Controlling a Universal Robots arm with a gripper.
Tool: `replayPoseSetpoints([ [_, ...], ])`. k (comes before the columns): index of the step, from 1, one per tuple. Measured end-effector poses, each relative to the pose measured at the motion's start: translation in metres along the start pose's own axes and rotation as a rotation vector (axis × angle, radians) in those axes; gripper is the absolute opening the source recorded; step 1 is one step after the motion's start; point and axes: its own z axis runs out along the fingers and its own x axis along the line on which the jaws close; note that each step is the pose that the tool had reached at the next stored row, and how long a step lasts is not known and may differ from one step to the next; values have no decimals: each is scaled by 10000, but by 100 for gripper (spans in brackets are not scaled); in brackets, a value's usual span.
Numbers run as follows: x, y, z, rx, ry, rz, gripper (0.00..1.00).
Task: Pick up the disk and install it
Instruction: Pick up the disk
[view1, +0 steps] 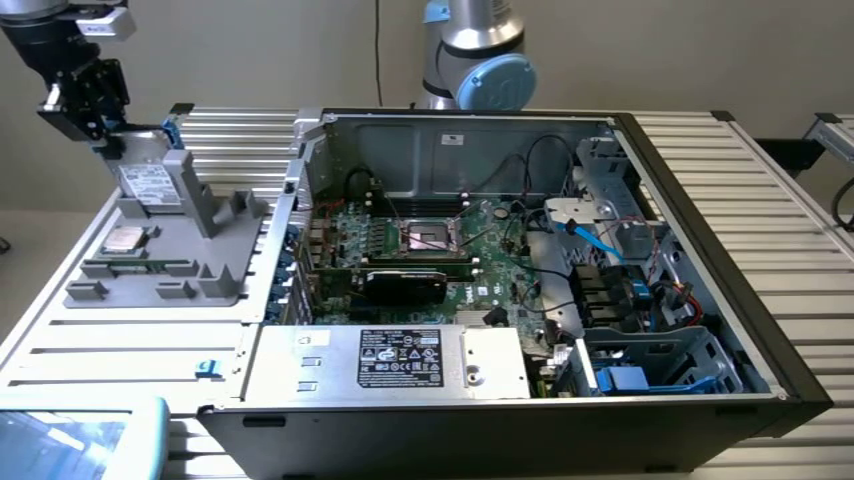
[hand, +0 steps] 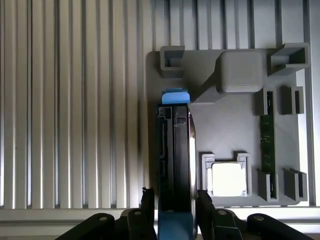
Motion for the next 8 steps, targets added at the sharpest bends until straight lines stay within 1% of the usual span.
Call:
replayPoseSetpoints([
  [2, 0, -6, 5, 2, -22, -1, 46],
  [6, 3, -22, 14, 0, -87, -3, 46],
  [8, 3, -23, 14, 1, -89, -4, 46],
])
